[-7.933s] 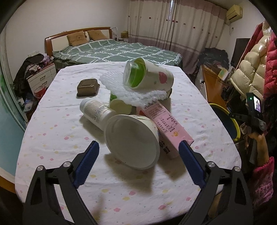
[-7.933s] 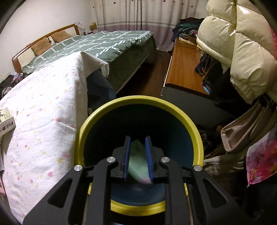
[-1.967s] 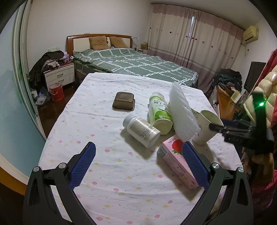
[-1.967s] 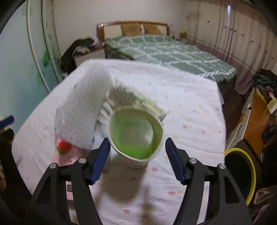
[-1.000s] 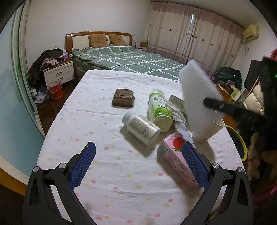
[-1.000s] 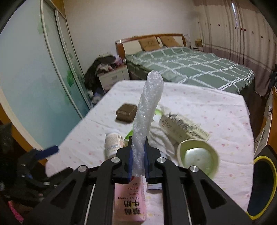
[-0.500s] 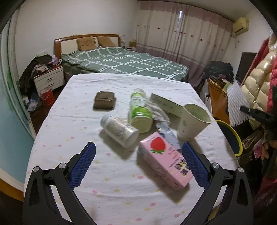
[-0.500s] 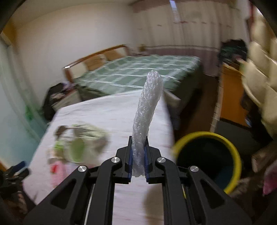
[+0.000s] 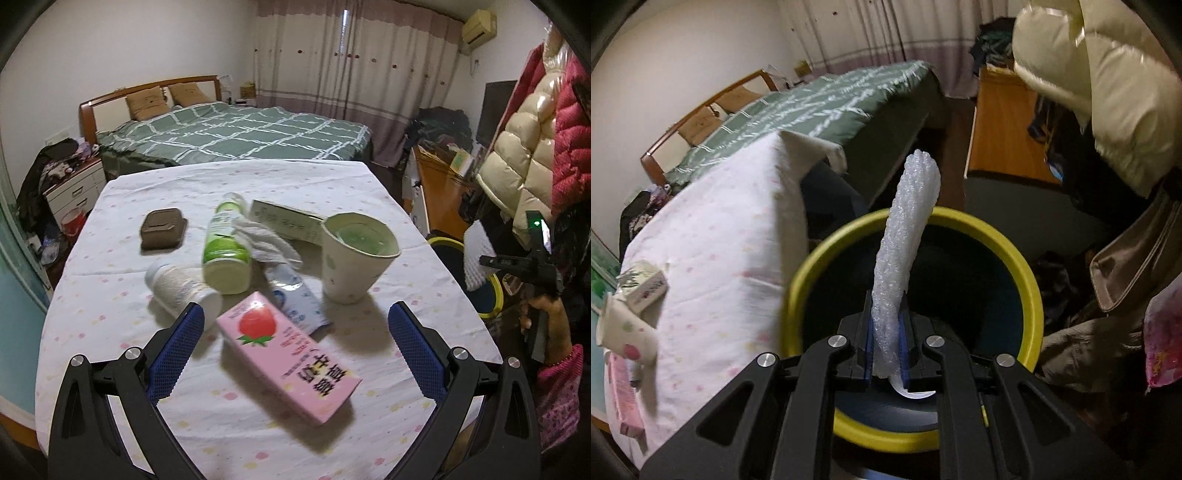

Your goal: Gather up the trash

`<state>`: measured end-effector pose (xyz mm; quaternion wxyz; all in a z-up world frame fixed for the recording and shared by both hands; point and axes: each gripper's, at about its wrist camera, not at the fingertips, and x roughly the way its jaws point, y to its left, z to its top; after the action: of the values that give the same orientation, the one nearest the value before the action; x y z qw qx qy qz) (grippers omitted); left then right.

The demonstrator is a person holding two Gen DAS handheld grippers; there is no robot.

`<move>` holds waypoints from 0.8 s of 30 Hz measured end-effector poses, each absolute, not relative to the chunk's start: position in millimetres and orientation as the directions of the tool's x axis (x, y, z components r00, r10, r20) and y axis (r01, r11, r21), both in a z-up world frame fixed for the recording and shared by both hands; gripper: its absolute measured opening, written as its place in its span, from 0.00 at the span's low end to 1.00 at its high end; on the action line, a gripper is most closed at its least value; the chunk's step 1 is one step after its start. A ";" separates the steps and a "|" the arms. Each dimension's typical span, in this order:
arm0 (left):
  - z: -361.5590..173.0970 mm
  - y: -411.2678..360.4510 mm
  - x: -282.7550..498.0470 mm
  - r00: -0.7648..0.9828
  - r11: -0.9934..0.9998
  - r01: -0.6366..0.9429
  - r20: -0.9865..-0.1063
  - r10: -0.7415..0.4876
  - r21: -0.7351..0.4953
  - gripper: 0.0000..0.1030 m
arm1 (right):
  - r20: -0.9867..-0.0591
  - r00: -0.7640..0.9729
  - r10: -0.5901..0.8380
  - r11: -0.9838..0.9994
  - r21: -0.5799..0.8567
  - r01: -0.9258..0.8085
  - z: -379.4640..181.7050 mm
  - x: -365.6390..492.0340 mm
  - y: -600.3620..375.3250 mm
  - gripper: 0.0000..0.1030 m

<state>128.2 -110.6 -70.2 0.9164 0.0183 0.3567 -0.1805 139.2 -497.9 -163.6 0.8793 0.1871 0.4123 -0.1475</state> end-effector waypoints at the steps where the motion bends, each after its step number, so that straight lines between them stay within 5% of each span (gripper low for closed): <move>1: -70.7 -113.8 129.4 0.677 0.932 0.350 -0.663 -0.320 -0.093 0.95 | -0.784 0.611 -0.106 0.884 0.207 0.418 -166.5 139.4 -498.7 0.10; 8: -75.8 -138.4 140.1 0.653 0.916 0.393 -0.676 -0.342 -0.084 0.95 | -0.800 0.588 -0.117 0.875 0.197 0.442 -177.3 142.5 -508.6 0.14; 12: -78.8 -151.7 146.7 0.640 0.907 0.415 -0.684 -0.350 -0.075 0.95 | -0.793 0.592 -0.142 0.876 0.179 0.449 -174.8 140.7 -510.6 0.37; 24: -98.9 -189.9 190.9 0.589 0.886 0.463 -0.738 -0.330 -0.026 0.95 | -0.777 0.616 -0.132 0.881 0.193 0.432 -169.5 134.5 -512.5 0.38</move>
<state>190.9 -189.9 -98.9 0.8874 0.0847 0.3943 -0.2233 134.5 -512.5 -169.5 0.8798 0.1838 0.4081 -0.1601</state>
